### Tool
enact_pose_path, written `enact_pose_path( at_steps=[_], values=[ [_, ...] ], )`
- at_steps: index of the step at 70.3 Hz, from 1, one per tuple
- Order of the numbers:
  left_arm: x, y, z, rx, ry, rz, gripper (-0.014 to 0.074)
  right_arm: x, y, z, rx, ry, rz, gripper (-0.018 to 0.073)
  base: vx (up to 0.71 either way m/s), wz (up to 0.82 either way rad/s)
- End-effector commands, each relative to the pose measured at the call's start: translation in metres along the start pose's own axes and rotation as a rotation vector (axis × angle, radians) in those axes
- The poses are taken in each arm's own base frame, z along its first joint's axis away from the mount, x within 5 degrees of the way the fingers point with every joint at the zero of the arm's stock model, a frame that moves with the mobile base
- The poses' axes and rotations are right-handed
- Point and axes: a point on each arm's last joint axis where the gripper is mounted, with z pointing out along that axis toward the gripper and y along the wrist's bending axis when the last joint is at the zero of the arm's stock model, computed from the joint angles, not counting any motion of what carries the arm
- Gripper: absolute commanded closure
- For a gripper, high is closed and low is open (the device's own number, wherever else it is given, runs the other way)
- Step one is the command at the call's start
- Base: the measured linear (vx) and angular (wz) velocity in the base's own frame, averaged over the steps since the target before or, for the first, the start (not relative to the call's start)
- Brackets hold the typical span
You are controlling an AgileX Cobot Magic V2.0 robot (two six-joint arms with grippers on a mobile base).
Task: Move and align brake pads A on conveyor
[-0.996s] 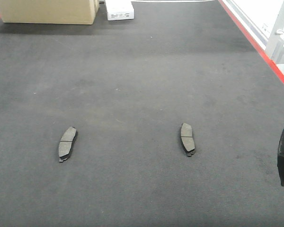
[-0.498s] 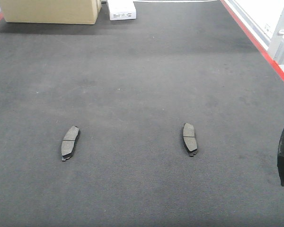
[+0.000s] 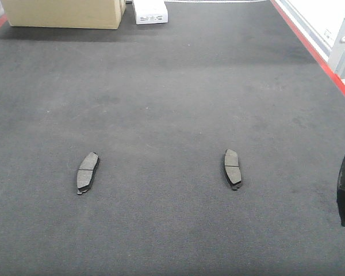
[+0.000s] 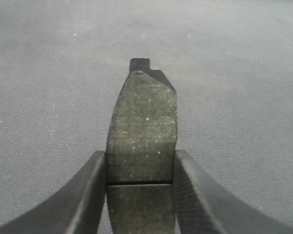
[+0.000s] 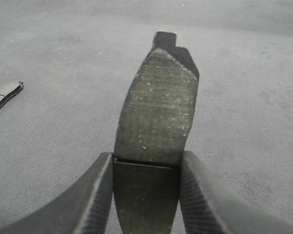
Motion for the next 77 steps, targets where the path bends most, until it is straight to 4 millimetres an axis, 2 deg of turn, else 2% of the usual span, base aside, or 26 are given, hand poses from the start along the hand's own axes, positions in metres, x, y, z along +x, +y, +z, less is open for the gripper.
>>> enact_pose_path(
  at_steps=[1,77],
  values=[
    [-0.0148,-0.0036,-0.0029,0.030,-0.102,0.000,0.0468,-0.0173,-0.0003,-0.0042,0.004,-0.118,-0.022,0.0522,0.00,-0.01],
    [-0.0161,-0.0053,-0.0031,0.051,-0.115,-0.027,0.0468,-0.0173,-0.0003,-0.0042,0.004,-0.118,-0.022,0.0522,0.00,0.00]
  ],
)
